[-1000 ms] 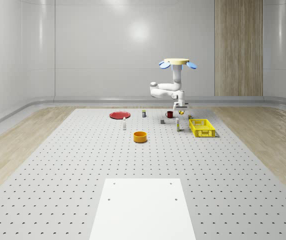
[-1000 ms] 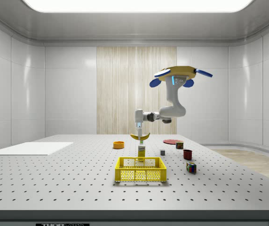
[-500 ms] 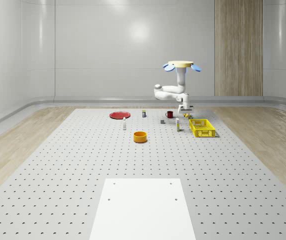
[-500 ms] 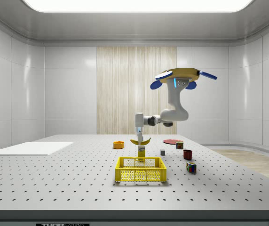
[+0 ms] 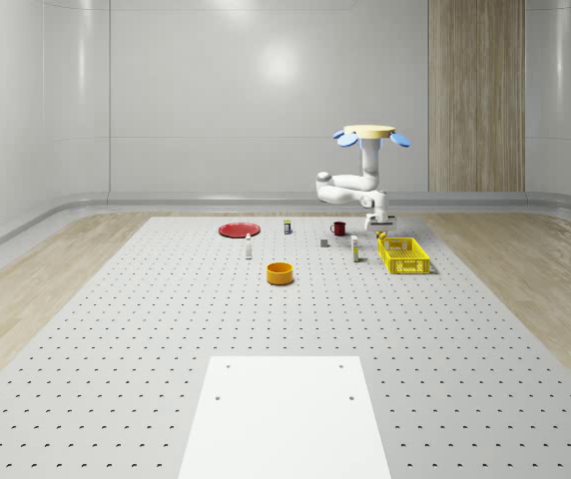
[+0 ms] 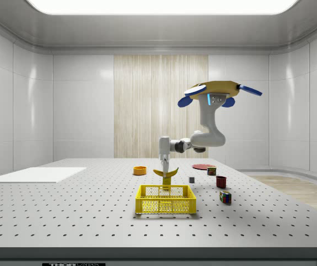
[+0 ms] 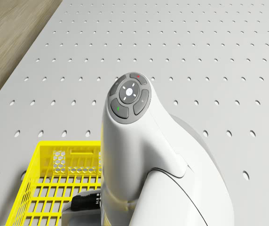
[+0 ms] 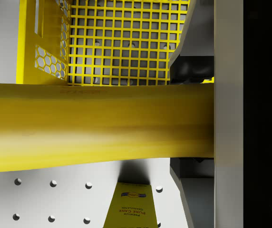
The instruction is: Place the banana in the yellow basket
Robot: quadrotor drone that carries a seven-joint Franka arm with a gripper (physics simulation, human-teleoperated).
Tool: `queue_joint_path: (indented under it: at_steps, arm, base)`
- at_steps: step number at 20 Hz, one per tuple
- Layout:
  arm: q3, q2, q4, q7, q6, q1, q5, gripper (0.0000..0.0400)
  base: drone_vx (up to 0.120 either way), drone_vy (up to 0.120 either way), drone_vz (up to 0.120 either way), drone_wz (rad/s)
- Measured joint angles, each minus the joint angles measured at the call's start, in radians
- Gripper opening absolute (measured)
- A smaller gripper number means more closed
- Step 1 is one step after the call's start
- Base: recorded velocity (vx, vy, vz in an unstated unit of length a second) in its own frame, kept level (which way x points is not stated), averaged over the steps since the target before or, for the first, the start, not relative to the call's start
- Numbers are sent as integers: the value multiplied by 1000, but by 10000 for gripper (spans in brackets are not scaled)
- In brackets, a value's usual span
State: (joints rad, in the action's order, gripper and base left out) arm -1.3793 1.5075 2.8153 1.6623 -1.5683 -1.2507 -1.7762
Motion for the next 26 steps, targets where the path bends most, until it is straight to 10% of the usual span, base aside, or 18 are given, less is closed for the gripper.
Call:
queue_joint_path:
  at_steps: [26]
  arm:
    - [-1, 13, -1, 2, -12, -3, 5, 193]
  base:
    - [17, 88, -22, 0]
